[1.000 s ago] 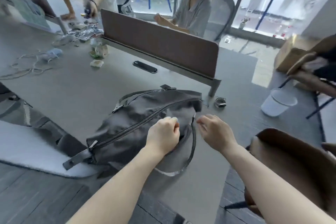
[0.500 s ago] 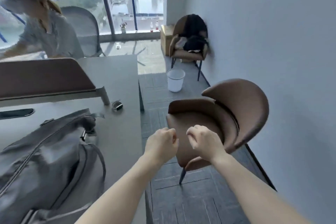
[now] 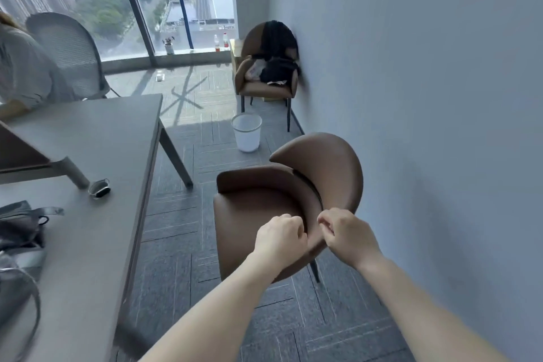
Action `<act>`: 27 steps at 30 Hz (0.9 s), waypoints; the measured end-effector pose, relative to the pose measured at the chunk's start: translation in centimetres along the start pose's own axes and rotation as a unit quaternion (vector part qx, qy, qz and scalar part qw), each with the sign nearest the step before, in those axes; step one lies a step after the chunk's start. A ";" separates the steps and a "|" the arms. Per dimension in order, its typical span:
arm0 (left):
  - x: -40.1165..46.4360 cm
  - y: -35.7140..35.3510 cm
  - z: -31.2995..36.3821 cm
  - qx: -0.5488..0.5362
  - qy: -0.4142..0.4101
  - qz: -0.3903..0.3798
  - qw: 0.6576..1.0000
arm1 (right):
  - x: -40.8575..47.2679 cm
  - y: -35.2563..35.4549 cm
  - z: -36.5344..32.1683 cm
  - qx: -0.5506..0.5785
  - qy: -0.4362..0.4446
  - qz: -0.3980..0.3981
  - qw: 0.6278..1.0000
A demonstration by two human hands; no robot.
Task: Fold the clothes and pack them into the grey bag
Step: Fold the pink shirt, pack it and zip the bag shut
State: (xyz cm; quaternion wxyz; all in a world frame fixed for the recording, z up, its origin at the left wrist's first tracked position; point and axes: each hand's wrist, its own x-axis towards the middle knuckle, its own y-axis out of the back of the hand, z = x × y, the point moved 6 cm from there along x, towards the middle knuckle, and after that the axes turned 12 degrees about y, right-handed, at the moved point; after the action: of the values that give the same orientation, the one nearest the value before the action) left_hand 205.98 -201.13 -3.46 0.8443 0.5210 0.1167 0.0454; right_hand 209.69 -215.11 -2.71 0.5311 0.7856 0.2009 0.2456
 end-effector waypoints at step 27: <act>29.0 -7.2 13.1 -0.100 0.221 0.063 0.968 | 27.2 -0.5 29.7 -0.035 0.186 -0.144 0.971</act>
State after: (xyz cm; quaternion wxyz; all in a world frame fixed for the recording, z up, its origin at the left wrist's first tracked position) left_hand 236.98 -210.05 -8.52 0.8410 0.4171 0.2620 0.2239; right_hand 249.14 -221.08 -7.86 0.5412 0.6699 0.3988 0.3151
